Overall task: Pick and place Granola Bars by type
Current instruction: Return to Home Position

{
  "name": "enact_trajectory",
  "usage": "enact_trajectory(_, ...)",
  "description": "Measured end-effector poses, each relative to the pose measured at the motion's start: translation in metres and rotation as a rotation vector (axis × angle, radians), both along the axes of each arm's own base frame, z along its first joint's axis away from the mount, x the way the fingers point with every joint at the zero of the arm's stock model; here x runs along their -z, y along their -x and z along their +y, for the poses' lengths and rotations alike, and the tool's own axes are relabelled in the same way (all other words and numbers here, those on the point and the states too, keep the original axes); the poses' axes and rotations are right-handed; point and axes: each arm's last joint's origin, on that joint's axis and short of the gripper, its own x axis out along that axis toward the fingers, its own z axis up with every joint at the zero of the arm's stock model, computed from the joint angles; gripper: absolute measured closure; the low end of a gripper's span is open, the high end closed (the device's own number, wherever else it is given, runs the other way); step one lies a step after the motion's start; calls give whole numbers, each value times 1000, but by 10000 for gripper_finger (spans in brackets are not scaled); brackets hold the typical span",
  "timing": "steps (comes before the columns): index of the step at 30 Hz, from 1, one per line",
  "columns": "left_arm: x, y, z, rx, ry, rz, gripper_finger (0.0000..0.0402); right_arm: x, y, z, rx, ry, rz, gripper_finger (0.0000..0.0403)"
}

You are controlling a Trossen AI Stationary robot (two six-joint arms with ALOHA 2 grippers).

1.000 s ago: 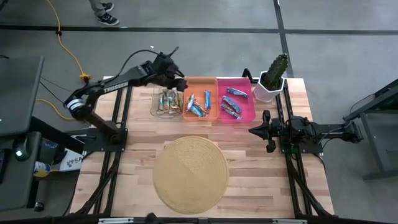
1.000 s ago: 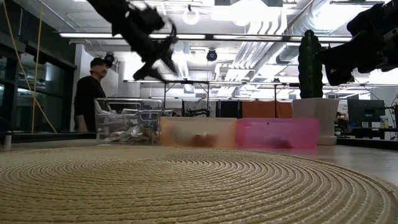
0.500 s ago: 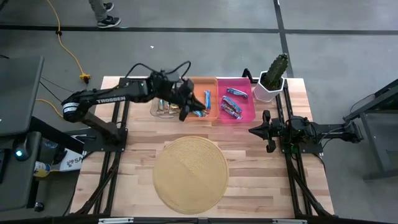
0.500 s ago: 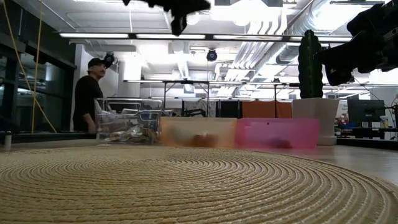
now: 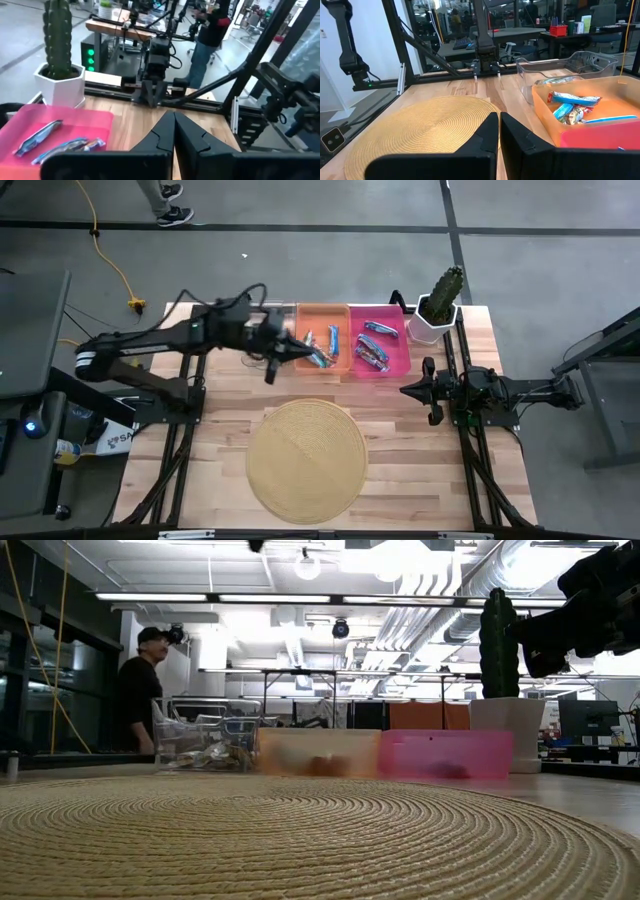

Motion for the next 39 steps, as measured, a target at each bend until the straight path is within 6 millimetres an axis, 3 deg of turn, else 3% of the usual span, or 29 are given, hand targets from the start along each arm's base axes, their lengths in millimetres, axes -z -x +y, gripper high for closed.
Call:
enact_trajectory(5, 14, 38, -6, -37, -3, -14, 401, 0, 0, 0, 0, 0, 0, 402)
enact_trajectory(14, 75, 96, -15, -90, 125, -170, 402, 0, 0, 0, 0, 0, 0, 402)
enact_trajectory(19, 111, 119, -18, -92, 77, -239, 401, 0, 0, 0, 0, 0, 0, 402)
enact_trajectory(29, 141, 145, -23, -80, 50, -313, 401, 0, 0, 0, 0, 0, 0, 402)
enact_trajectory(39, 154, 148, -31, -39, 79, -299, 401, 0, 0, 0, 0, 0, 0, 402)
